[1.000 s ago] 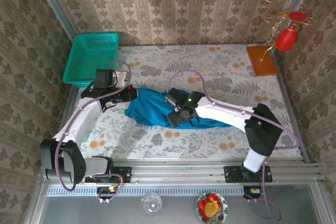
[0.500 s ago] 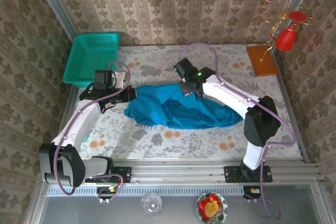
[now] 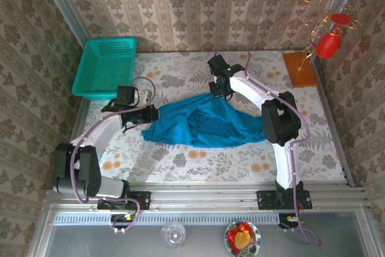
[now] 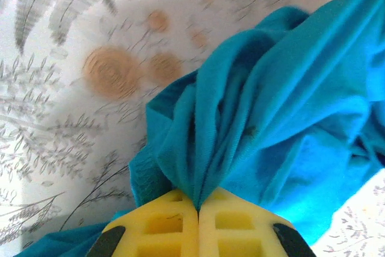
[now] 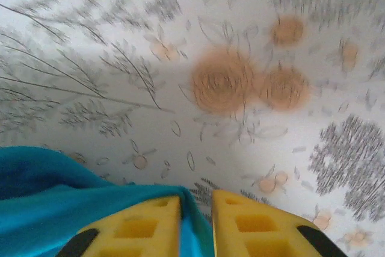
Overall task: Fold the inside-out t-shirt
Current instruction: Turn the T-shirt inside out at the center of the table.
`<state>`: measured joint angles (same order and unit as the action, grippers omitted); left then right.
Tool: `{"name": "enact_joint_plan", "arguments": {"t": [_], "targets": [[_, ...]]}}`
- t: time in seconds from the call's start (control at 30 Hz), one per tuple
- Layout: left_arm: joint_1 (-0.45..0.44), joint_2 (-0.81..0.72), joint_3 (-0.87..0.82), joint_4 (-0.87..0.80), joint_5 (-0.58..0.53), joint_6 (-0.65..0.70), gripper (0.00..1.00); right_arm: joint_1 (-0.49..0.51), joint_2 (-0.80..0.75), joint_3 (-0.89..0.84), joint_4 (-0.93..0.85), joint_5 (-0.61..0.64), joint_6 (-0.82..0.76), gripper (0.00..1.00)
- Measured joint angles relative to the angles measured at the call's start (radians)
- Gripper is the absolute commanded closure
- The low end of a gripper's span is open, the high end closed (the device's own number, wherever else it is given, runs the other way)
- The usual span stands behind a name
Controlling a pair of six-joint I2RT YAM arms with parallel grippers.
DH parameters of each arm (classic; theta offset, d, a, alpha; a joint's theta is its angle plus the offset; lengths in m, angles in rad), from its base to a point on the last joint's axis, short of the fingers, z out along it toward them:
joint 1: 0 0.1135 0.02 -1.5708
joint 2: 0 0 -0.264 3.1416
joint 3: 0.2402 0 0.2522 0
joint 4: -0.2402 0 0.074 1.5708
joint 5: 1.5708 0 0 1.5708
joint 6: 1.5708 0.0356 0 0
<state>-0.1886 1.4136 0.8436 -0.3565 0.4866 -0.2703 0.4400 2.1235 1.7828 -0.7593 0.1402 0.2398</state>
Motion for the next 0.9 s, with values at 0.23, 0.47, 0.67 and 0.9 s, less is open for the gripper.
{"name": "enact_joint_plan", "arguments": {"t": [0.23, 0.47, 0.67, 0.9], "targets": [[0.006, 0.062, -0.017, 0.015, -0.036, -0.008, 0.90, 0.046, -0.154, -0.140, -0.042, -0.005, 0.073, 0.67], [0.006, 0.064, -0.017, 0.029, -0.071, -0.010, 0.88, 0.193, -0.328, -0.299, 0.019, -0.128, 0.161, 0.65], [0.006, 0.072, -0.019, 0.029, -0.084, -0.011, 0.87, 0.261, -0.262, -0.355, 0.108, -0.239, 0.195, 0.58], [0.006, 0.072, -0.019, 0.029, -0.084, -0.010, 0.87, 0.315, -0.109, -0.265, 0.115, -0.173, 0.099, 0.50]]}}
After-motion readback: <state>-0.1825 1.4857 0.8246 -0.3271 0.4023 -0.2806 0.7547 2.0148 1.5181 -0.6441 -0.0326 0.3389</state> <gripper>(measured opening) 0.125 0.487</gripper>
